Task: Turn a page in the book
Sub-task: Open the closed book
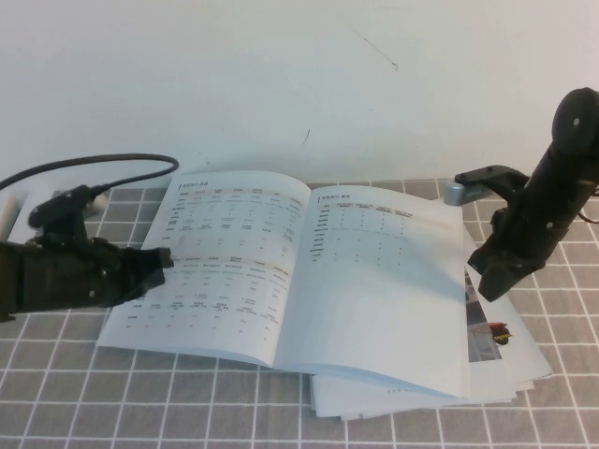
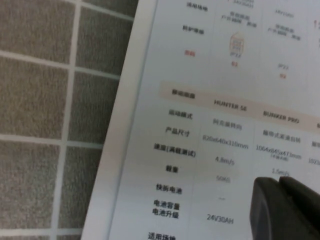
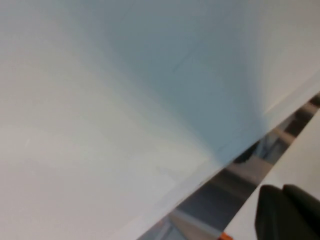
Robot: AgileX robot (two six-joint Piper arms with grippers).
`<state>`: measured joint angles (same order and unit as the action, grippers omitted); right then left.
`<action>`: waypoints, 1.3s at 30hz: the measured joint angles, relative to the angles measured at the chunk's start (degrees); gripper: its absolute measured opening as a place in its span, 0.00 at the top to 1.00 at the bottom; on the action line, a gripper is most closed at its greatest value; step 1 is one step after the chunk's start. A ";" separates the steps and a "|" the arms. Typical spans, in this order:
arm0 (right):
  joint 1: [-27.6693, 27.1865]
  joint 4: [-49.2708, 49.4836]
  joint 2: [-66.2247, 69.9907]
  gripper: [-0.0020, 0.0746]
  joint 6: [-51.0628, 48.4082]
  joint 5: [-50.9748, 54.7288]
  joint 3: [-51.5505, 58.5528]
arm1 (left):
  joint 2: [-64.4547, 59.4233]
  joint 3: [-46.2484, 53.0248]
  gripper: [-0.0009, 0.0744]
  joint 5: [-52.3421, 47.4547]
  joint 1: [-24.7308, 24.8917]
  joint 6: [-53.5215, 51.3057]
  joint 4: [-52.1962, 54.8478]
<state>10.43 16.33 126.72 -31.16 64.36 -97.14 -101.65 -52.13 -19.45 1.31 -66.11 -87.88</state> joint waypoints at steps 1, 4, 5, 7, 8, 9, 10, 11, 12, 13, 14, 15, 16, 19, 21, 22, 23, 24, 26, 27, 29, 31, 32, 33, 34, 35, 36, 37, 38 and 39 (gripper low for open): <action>0.00 0.00 0.00 0.98 0.13 -1.18 0.00 | -0.77 -0.04 0.99 -0.16 0.00 -0.27 0.00; 0.00 -0.34 0.00 0.98 0.13 -4.19 0.00 | -3.08 -0.27 0.99 -1.89 0.00 -0.65 0.00; 0.00 -0.82 0.00 0.98 0.13 -4.63 0.00 | -3.87 -0.27 0.99 -2.84 0.00 -0.65 0.00; 0.00 -1.44 0.00 0.98 0.13 -4.85 0.00 | -5.04 -0.27 0.99 -4.79 0.00 -0.65 0.00; 0.00 -1.55 0.00 0.98 0.13 -4.85 0.00 | -5.55 -0.27 0.99 -6.72 0.00 -0.65 0.00; 0.00 -1.66 0.00 0.98 0.13 -4.85 0.00 | -5.90 -0.27 0.99 -8.72 0.00 -0.65 0.33; 0.00 -1.78 0.00 0.98 0.13 -4.85 0.00 | -6.07 -0.27 0.99 -10.79 0.00 -0.65 0.63; 0.00 -1.80 0.00 0.98 0.13 -4.85 0.00 | -6.15 -0.27 0.99 -12.26 0.21 -0.65 0.77; 0.00 -1.90 0.00 0.98 0.13 -4.85 0.00 | -6.15 -0.27 0.99 -13.97 0.52 -0.65 0.78; 0.00 -1.90 0.00 0.98 0.13 -4.85 0.00 | -6.15 -0.27 0.99 -14.86 1.01 -0.55 0.85; 0.00 -1.90 0.00 0.98 0.13 -4.85 0.00 | -6.15 -0.27 0.99 -15.34 1.58 -0.44 0.85; 0.00 -1.90 0.00 0.98 0.13 -4.85 0.00 | -6.15 -0.27 0.99 -15.47 2.43 -0.44 1.00; 0.00 -1.90 0.00 0.98 0.13 -4.74 0.00 | -6.15 -0.27 0.99 -15.47 3.40 -0.44 1.04; 0.00 -0.31 0.00 0.98 0.13 -4.01 0.00 | -6.15 -0.27 0.99 -13.24 6.13 -0.80 1.70; 0.00 2.11 0.00 0.98 0.13 -3.28 0.00 | -5.93 -0.77 0.99 -11.17 6.75 0.45 3.95; 0.00 4.42 0.00 0.98 -0.18 -2.88 0.00 | -5.89 -1.32 0.99 -10.31 6.74 2.81 6.03; 0.00 7.55 0.00 0.98 -1.21 -2.14 0.00 | -5.79 -1.86 0.99 -9.41 6.74 4.73 8.07; 0.00 10.57 0.00 0.98 -2.75 -1.14 0.00 | -5.79 -2.61 0.99 -8.67 6.50 7.28 10.93; 0.10 19.52 0.00 0.98 -7.83 1.73 0.00 | -5.77 -3.99 0.99 -7.20 6.11 12.12 16.51; 0.20 23.02 0.00 0.98 -10.16 2.60 0.00 | -5.67 -4.53 0.99 -6.26 5.87 14.53 19.46; 0.77 30.33 0.00 0.98 -13.41 3.53 0.00 | -5.67 -5.16 0.99 -5.23 5.78 18.05 23.85; 1.38 32.92 0.00 0.98 -14.87 3.81 0.00 | -5.67 -5.40 0.99 -5.25 5.92 20.38 26.27; 1.49 33.28 0.00 0.98 -15.27 3.93 0.00 | -5.67 -5.43 0.99 -5.36 6.17 21.11 27.14; 1.63 33.16 0.00 0.98 -15.50 3.80 0.00 | -5.67 -5.43 0.99 -5.63 6.68 21.71 27.90; 1.63 32.67 0.00 0.98 -15.48 3.37 0.00 | -5.67 -5.43 0.99 -5.89 7.26 22.17 28.44; 1.63 31.63 0.00 0.98 -15.48 2.72 0.00 | -5.67 -5.43 0.99 -6.14 7.81 22.31 28.72; 1.63 30.09 0.00 0.98 -15.48 2.01 0.00 | -5.67 -5.43 0.99 -6.39 8.62 22.62 28.93; 1.52 28.69 0.00 0.98 -15.21 1.45 0.00 | -5.67 -5.43 0.99 -6.54 9.51 22.90 29.09; 1.38 26.80 0.00 0.98 -15.08 1.04 0.00 | -5.67 -5.43 0.99 -6.52 10.48 23.17 29.18; 1.12 24.94 0.00 0.98 -14.99 0.63 0.00 | -5.67 -5.43 0.99 -6.61 11.45 23.39 29.44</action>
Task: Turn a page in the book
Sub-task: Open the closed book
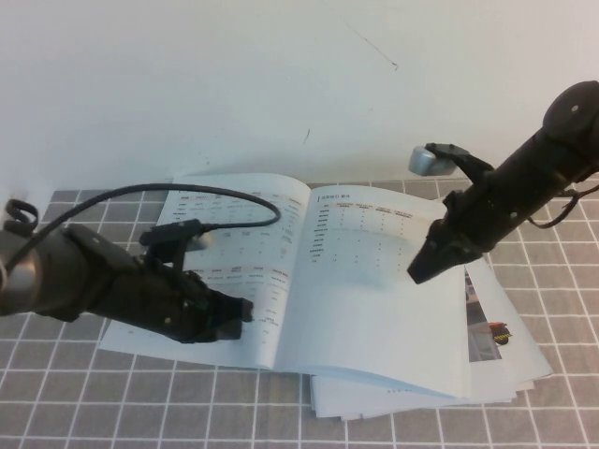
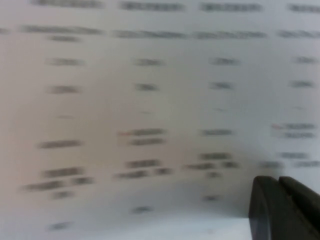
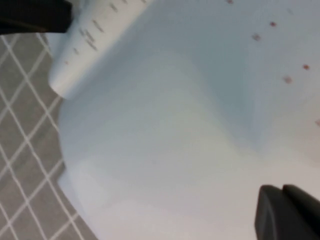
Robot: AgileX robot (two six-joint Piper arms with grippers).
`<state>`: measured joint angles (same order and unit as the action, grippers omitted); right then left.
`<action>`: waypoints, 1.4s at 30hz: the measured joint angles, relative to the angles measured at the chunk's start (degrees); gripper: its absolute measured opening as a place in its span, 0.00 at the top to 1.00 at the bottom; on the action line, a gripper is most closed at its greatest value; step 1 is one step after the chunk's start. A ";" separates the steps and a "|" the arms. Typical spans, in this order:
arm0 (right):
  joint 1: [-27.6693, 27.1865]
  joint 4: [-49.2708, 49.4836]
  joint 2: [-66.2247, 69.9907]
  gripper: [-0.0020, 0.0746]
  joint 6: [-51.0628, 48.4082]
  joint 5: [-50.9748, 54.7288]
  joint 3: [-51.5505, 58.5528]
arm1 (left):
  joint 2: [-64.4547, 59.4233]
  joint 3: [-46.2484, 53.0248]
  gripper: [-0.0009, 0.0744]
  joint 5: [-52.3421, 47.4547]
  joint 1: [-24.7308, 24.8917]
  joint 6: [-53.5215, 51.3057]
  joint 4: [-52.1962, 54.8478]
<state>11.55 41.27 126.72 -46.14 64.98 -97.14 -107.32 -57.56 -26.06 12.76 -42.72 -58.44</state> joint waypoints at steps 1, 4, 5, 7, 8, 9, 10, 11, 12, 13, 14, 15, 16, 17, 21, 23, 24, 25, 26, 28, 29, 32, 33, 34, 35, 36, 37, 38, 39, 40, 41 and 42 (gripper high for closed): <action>-0.33 -1.59 0.00 0.98 0.17 -0.29 0.00 | 0.00 0.00 0.99 -0.13 1.00 0.24 0.11; -1.40 -5.40 0.00 0.98 2.06 -0.68 0.00 | 0.00 0.00 0.99 -0.16 3.52 0.43 0.11; -1.85 -6.73 0.00 0.98 2.94 -0.96 0.00 | 0.00 0.00 0.99 -0.16 4.38 0.43 0.11; -2.76 -9.46 0.00 0.98 4.58 -1.74 0.00 | 0.00 0.00 0.99 0.48 5.74 0.43 0.11; -3.17 -11.35 0.00 0.98 5.94 -2.24 0.00 | 0.00 0.00 0.99 0.93 6.24 0.43 0.11; -3.70 -13.40 0.00 0.98 7.49 -2.67 0.00 | 0.00 -0.13 0.99 1.24 6.55 0.43 0.11; -3.86 -15.59 0.00 0.98 9.14 -2.98 0.00 | 0.11 -0.26 0.99 1.36 6.52 0.43 0.11; -4.29 -17.70 0.00 0.98 10.65 -3.11 0.00 | 0.11 -0.53 0.99 1.36 6.35 0.43 0.11; -4.42 -19.32 0.00 0.98 11.57 -3.21 0.00 | 0.11 -1.00 0.99 1.46 5.88 0.43 0.11; -4.54 -21.07 0.00 0.98 12.30 -3.21 0.00 | 0.11 -1.31 0.99 1.46 5.38 0.51 0.11; -4.63 -22.50 0.00 0.98 12.75 -2.78 0.00 | 0.20 -1.80 0.99 1.58 4.59 0.51 0.11; -4.63 -23.79 0.00 0.98 13.06 -2.25 0.00 | 0.24 -2.12 0.99 1.66 3.70 0.62 0.11; -4.63 -24.80 0.00 0.98 13.16 -1.67 0.00 | 0.33 -2.63 0.99 1.93 2.73 0.65 0.11; -4.63 -26.02 0.00 0.98 13.25 -1.22 0.00 | 0.57 -3.08 0.99 2.30 1.80 0.73 0.38; -4.63 -29.56 0.00 0.98 14.65 -0.86 0.00 | 1.06 -4.23 0.99 4.74 -1.19 2.83 3.50; -4.63 -30.49 0.00 0.98 15.64 -0.71 0.00 | 1.11 -4.23 0.99 6.03 -2.48 4.55 5.63; -4.63 -30.62 0.12 0.98 15.86 -0.51 0.00 | 1.11 -4.23 0.99 6.48 -2.98 5.20 6.57; -4.63 -30.71 0.20 0.98 16.12 -0.18 0.00 | 1.11 -4.23 0.99 6.52 -3.53 5.83 7.41; -4.63 -30.71 0.59 0.98 16.25 0.13 0.00 | 1.11 -4.33 0.99 6.52 -3.77 6.22 8.20; -4.63 -30.71 1.22 0.98 16.27 1.25 0.00 | 1.11 -4.31 0.99 5.75 -3.93 6.57 10.01; -4.63 -30.32 1.79 0.98 16.27 2.12 0.00 | 1.11 -4.31 0.99 5.23 -3.93 6.87 11.03; -4.63 -28.83 3.17 0.98 15.97 3.40 -0.14 | 1.11 -4.31 0.99 3.06 -3.68 8.03 12.24; -4.76 -28.29 3.17 0.98 15.65 3.50 -0.14 | 1.11 -4.31 0.99 2.33 -3.43 8.30 12.64; -4.89 -27.88 3.27 0.98 15.43 3.62 -0.18 | 1.11 -4.31 0.99 1.68 -3.29 8.83 12.75; -5.02 -27.32 3.31 0.98 15.28 3.62 -0.27 | 1.11 -4.31 0.99 1.12 -3.04 9.09 12.75; -5.12 -26.70 3.31 0.98 14.98 3.62 -0.27 | 1.11 -4.31 0.99 0.48 -2.64 9.37 12.89; -5.27 -25.72 3.41 0.98 14.66 3.74 -0.27 | 1.11 -4.31 0.99 0.07 -2.32 9.51 12.91; -5.27 -23.99 3.41 0.98 14.23 3.87 -0.27 | 1.11 -4.31 0.99 -0.39 -1.88 9.71 13.02; -5.27 -21.94 3.41 0.98 13.64 3.87 -0.27 | 1.11 -4.31 0.99 -0.66 -1.56 9.93 13.02; -5.27 -19.71 3.41 0.98 13.04 3.99 -0.16 | 1.11 -4.31 0.99 -0.98 -1.03 10.18 13.02; -5.27 -17.59 3.41 0.98 12.68 3.99 -0.16 | 1.11 -4.31 0.99 -1.14 -0.70 10.31 13.02; -5.27 -15.69 3.41 0.98 12.42 3.99 -0.16 | 1.11 -4.31 0.99 -1.42 -0.41 10.31 13.02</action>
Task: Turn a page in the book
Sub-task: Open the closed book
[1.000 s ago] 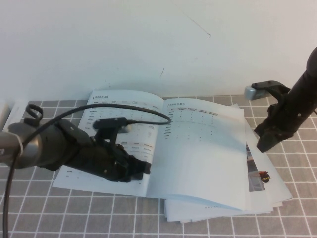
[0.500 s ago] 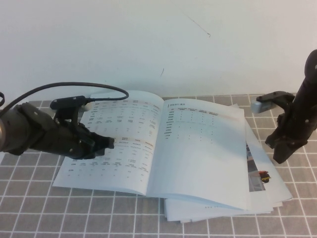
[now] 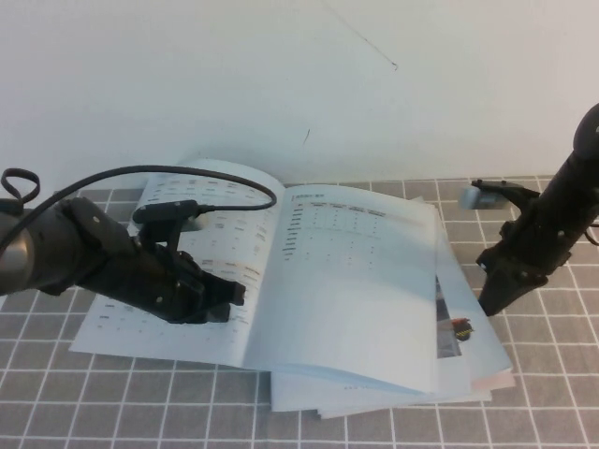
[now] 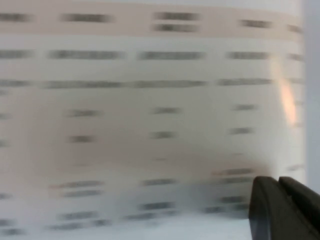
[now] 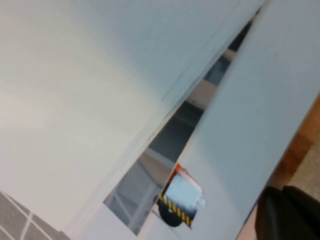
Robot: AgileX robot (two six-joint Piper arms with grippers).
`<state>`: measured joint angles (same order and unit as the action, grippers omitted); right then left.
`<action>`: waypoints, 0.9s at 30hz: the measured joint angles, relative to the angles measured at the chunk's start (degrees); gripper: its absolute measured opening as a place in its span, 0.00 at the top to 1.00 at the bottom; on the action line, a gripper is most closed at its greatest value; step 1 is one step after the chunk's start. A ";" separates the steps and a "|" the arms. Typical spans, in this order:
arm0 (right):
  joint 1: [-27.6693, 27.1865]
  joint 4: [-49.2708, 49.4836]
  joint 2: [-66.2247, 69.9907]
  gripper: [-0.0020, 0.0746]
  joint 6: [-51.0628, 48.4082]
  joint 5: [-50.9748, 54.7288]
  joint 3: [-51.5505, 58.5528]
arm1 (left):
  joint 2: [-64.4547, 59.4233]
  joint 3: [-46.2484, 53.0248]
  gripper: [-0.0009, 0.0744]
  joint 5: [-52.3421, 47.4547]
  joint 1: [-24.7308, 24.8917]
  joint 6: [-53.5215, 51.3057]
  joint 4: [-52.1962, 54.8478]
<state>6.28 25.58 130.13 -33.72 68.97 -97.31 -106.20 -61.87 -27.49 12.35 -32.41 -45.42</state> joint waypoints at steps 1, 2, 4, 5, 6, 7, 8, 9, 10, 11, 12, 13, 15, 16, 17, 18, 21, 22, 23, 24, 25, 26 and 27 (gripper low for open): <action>0.14 1.07 0.00 0.98 -0.12 0.00 0.00 | 0.00 0.00 0.99 -0.15 0.54 0.12 0.00; 0.25 1.85 -0.11 0.98 -0.14 -0.10 0.00 | 0.00 0.00 0.99 -0.59 0.84 0.12 0.00; 0.38 1.86 -0.67 0.98 -0.36 -0.11 0.00 | 0.00 0.00 0.99 -1.18 1.60 0.12 0.00; 0.48 1.63 -0.80 0.98 -0.48 -0.11 0.00 | 0.00 0.00 0.99 -1.51 2.04 0.12 0.00; 0.48 1.03 -1.14 0.98 -0.48 -0.11 0.00 | 0.00 0.00 0.99 -1.52 2.45 0.12 0.00; 0.48 -0.01 -1.36 0.98 -0.48 -0.11 -0.13 | 0.00 0.00 0.99 -1.52 2.78 0.12 0.00; 0.51 -1.29 -1.66 0.98 -0.22 -0.11 -0.43 | 0.00 0.00 0.99 -1.14 3.06 0.12 -0.12; 0.61 -2.62 -2.10 0.98 0.16 -0.11 -0.98 | 0.00 0.00 0.99 -0.66 3.18 0.12 -0.12; 0.61 -3.54 -2.54 0.98 0.37 -0.11 -1.40 | 0.09 0.00 0.99 0.10 3.16 0.12 -0.32; 0.61 -4.50 -2.95 0.98 0.50 0.00 -2.05 | 0.09 0.00 0.99 0.93 3.16 0.12 -0.36; 0.63 -5.03 -3.61 0.98 0.55 0.00 -2.80 | 0.24 0.00 0.99 1.39 3.16 0.12 -0.49; 0.63 -5.26 -4.13 0.98 0.55 0.08 -3.44 | 0.51 0.00 0.99 1.61 2.85 0.25 -0.49; 0.73 -4.77 -5.20 0.98 0.55 0.08 -5.09 | 0.78 -0.14 0.99 1.39 2.12 0.47 -0.51; 0.73 -3.88 -5.48 0.98 0.55 0.08 -5.75 | 0.78 -0.27 0.99 0.83 1.67 0.47 -0.51; 0.73 -2.09 -5.81 0.98 0.60 0.08 -6.21 | 0.81 -0.37 0.99 0.33 1.38 0.36 -0.40; 0.73 0.37 -6.07 0.98 0.60 0.12 -6.39 | 0.81 -0.51 0.99 0.21 1.27 0.23 -0.14; 0.97 7.18 -6.11 0.98 -1.06 0.21 -6.49 | 0.91 -0.86 0.99 0.79 1.05 0.01 0.27; 1.19 8.54 -5.80 0.98 -1.32 0.24 -6.49 | 0.91 -1.21 0.99 1.01 1.05 0.01 0.38; 1.33 9.90 -5.20 0.98 -1.33 0.34 -6.49 | 0.91 -1.72 0.99 1.10 1.05 0.01 0.38; 1.46 10.73 -4.30 0.98 -1.33 0.34 -6.49 | 0.91 -2.38 0.99 1.07 1.05 0.01 0.38; 1.56 11.20 -3.59 0.98 -1.33 0.34 -6.49 | 0.91 -3.08 0.99 1.12 1.05 0.01 0.45; 1.56 11.52 -2.71 0.98 -1.33 0.34 -6.36 | 0.91 -3.80 0.99 1.39 1.05 0.01 0.50; 1.56 11.64 -2.01 0.98 -1.33 0.34 -6.20 | 0.91 -4.33 0.99 1.79 1.05 0.01 0.95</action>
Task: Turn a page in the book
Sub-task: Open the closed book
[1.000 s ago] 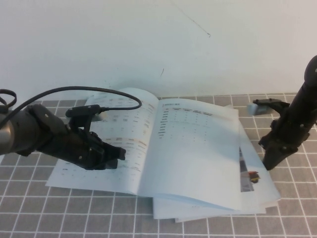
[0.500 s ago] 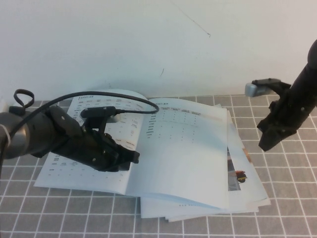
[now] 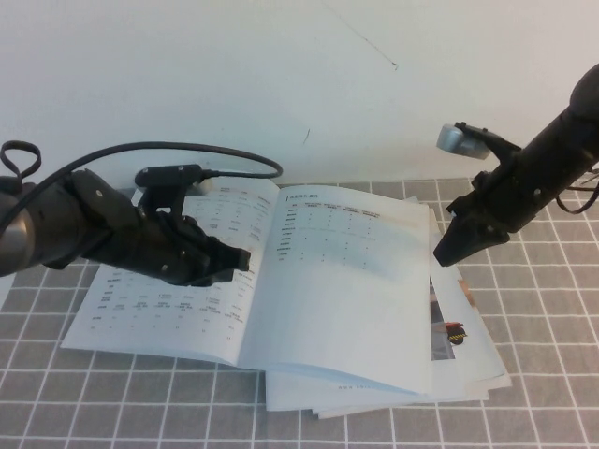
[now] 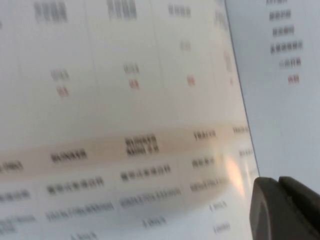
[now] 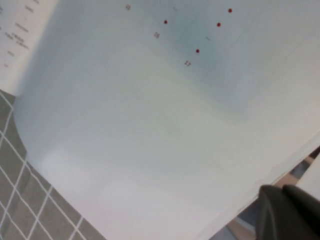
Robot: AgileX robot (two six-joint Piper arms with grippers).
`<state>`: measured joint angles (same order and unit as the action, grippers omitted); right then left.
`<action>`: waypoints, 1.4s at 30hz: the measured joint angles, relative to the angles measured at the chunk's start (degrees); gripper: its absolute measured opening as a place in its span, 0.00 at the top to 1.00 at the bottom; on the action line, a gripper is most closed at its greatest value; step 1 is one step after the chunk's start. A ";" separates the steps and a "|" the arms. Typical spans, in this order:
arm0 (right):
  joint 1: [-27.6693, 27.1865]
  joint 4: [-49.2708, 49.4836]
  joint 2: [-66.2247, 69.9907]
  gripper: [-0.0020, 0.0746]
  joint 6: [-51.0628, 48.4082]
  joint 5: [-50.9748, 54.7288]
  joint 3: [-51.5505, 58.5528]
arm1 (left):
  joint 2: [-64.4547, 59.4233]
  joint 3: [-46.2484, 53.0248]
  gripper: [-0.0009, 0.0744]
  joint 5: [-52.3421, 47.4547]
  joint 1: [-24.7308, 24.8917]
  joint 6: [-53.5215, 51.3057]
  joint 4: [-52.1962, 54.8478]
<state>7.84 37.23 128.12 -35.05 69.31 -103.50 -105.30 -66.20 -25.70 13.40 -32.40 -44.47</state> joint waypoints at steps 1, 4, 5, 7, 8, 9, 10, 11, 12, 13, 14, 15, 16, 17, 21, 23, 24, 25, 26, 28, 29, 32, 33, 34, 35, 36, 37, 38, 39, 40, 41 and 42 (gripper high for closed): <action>0.00 0.11 0.40 0.98 0.00 0.00 0.23 | 0.00 -0.45 0.99 0.96 0.00 0.00 0.33; 0.00 0.15 0.84 0.98 0.23 0.00 0.46 | -0.22 -1.39 0.99 4.01 0.00 0.26 1.58; 0.11 0.36 0.84 0.98 0.67 0.00 0.46 | -0.53 -1.67 0.99 4.56 0.00 0.41 1.90; 0.46 0.50 0.84 0.98 1.50 -0.11 0.46 | -1.46 -2.41 0.99 4.69 0.00 0.64 2.65; 0.91 0.50 0.84 0.98 1.83 -0.11 0.46 | -2.03 -2.65 0.99 4.23 0.00 0.64 2.87; 1.53 0.40 0.84 0.98 1.93 -0.11 0.46 | -2.44 -2.92 0.99 4.05 0.00 0.64 3.29; 2.28 0.40 0.84 0.98 1.93 -0.23 0.46 | -3.18 -2.94 0.99 3.82 0.00 0.64 3.68; 2.91 0.25 0.84 0.98 1.80 -0.35 0.46 | -3.81 -2.94 0.99 3.78 0.00 0.77 4.43; 3.64 0.11 0.84 0.98 1.72 -0.86 0.46 | -4.35 -2.94 0.99 3.78 0.00 0.77 5.09; 4.35 0.11 0.84 0.98 1.67 -1.38 0.46 | -4.99 -3.03 0.99 3.69 0.00 0.77 5.87; 4.89 0.11 0.84 0.98 1.57 -2.24 0.46 | -5.63 -3.03 0.99 3.64 0.00 0.77 6.68; 5.24 0.11 0.84 0.98 1.57 -3.22 0.46 | -6.15 -3.06 0.99 3.64 0.00 0.77 7.33; 5.28 0.11 0.84 0.98 1.83 -4.27 0.46 | -6.65 -3.16 0.99 3.64 0.00 0.86 7.73; 5.28 0.11 0.84 0.97 2.13 -5.39 0.46 | -7.05 -3.19 0.99 3.64 0.00 0.86 7.85; 5.06 0.11 0.84 0.90 4.37 -8.21 0.46 | -8.03 -3.39 0.99 3.28 0.00 2.57 7.97; 5.06 0.11 0.84 0.81 4.75 -8.21 0.46 | -8.20 -3.39 0.99 2.58 0.00 4.14 7.97; 5.06 0.11 0.84 0.76 4.93 -7.80 0.46 | -8.20 -3.39 0.99 2.10 0.00 4.71 7.80; 5.06 0.11 0.84 0.70 5.06 -7.35 0.46 | -8.20 -3.39 0.99 1.57 0.00 5.12 7.05; 5.06 -0.01 0.84 0.64 5.36 -6.78 0.46 | -8.29 -3.39 0.99 1.05 -0.03 5.25 5.97; 5.06 -1.30 0.84 0.54 6.50 -5.62 0.46 | -8.29 -3.39 0.99 0.33 -0.03 5.25 3.65; 5.06 -2.07 0.84 0.51 7.06 -5.24 0.46 | -8.29 -3.39 0.99 0.00 -0.03 5.09 2.44; 5.06 -5.57 0.84 0.46 9.46 -4.77 0.46 | -8.29 -3.39 0.99 -0.74 -0.03 4.20 -0.37; 5.06 -6.60 0.84 0.45 10.23 -4.67 0.46 | -8.29 -3.39 0.99 -0.79 -0.03 3.86 -0.93; 5.06 -7.16 0.84 0.45 10.65 -4.56 0.46 | -8.29 -3.39 0.99 -0.89 -0.03 3.45 -1.34; 5.06 -7.51 0.84 0.44 11.06 -4.56 0.46 | -8.40 -3.39 0.99 -1.03 -0.03 3.16 -1.49; 5.06 -7.55 0.84 0.44 11.40 -4.56 0.46 | -8.51 -3.39 0.99 -1.13 -0.03 3.05 -1.76; 5.06 -7.61 0.84 0.44 11.82 -4.56 0.46 | -8.51 -3.39 0.99 -1.16 -0.03 2.93 -2.07; 5.06 -7.61 0.84 0.44 12.19 -4.56 0.46 | -8.51 -3.39 0.99 -1.16 -0.03 2.78 -2.32; 5.06 -7.61 0.96 0.44 12.57 -4.56 0.46 | -8.59 -3.39 0.99 -1.30 -0.03 2.69 -2.61; 5.06 -7.61 1.07 0.44 12.68 -4.56 0.46 | -8.59 -3.39 0.99 -1.38 -0.03 2.45 -2.77; 5.06 -7.45 1.40 0.44 12.92 -4.45 0.46 | -8.59 -3.39 0.99 -1.51 -0.03 2.44 -3.03; 5.06 -7.32 1.79 0.44 13.15 -3.97 0.46 | -8.59 -3.39 0.99 -1.63 -0.03 2.33 -3.29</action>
<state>12.91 29.91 129.90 -21.90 65.33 -103.04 -113.89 -69.59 -27.33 13.37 -30.08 -47.76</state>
